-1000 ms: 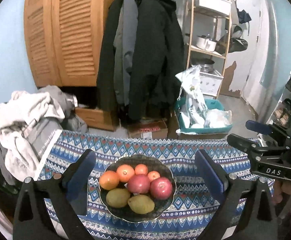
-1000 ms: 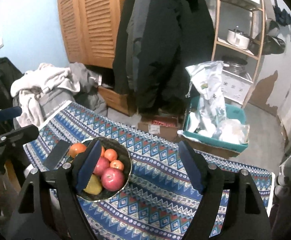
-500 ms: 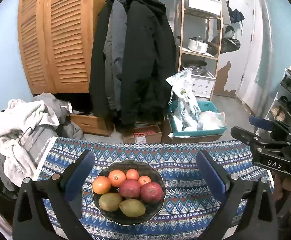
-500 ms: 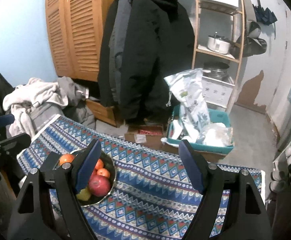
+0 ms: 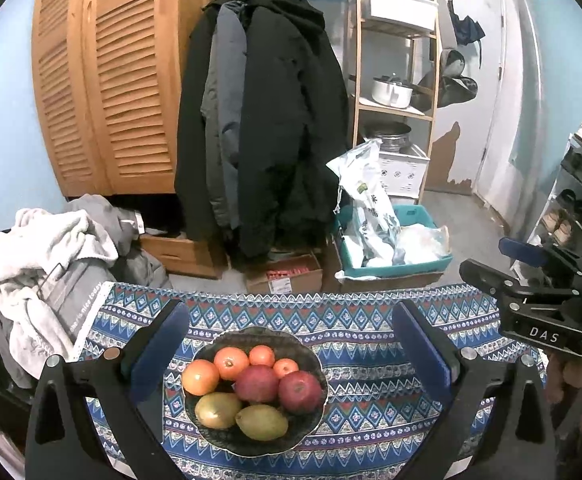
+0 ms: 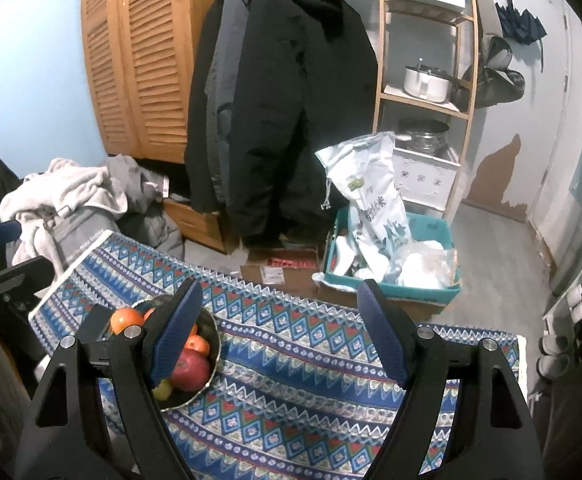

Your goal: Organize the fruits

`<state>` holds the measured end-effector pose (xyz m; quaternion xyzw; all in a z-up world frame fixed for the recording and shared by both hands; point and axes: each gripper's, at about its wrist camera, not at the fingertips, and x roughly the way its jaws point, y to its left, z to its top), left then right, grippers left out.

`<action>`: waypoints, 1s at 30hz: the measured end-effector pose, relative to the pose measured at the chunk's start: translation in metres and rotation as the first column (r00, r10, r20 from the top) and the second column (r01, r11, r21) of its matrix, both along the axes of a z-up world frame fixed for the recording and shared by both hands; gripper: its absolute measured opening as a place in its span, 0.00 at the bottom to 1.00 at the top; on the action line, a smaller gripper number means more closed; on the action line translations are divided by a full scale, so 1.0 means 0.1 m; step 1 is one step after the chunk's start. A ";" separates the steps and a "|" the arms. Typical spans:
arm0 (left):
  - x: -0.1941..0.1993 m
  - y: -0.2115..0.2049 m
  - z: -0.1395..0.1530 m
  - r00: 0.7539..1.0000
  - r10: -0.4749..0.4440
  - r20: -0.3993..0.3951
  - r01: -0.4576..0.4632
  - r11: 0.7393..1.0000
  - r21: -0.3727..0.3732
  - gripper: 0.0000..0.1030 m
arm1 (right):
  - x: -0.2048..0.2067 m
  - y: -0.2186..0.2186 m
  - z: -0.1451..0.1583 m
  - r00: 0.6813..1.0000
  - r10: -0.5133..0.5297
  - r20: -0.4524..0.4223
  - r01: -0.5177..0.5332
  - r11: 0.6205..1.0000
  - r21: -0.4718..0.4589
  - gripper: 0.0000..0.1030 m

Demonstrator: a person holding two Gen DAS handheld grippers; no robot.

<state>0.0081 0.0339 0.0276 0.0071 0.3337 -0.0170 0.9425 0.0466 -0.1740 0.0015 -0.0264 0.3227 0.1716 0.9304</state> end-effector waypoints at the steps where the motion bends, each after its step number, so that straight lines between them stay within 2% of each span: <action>1: 0.00 0.00 0.00 1.000 -0.001 0.000 0.001 1.000 0.000 0.99 | -0.01 0.00 0.00 1.000 0.000 0.001 0.000 1.000 0.000 0.76; 30: -0.03 0.00 0.00 0.999 0.034 0.005 -0.034 0.999 0.022 0.99 | -0.02 0.02 0.01 1.000 0.003 -0.003 -0.003 1.000 -0.005 0.76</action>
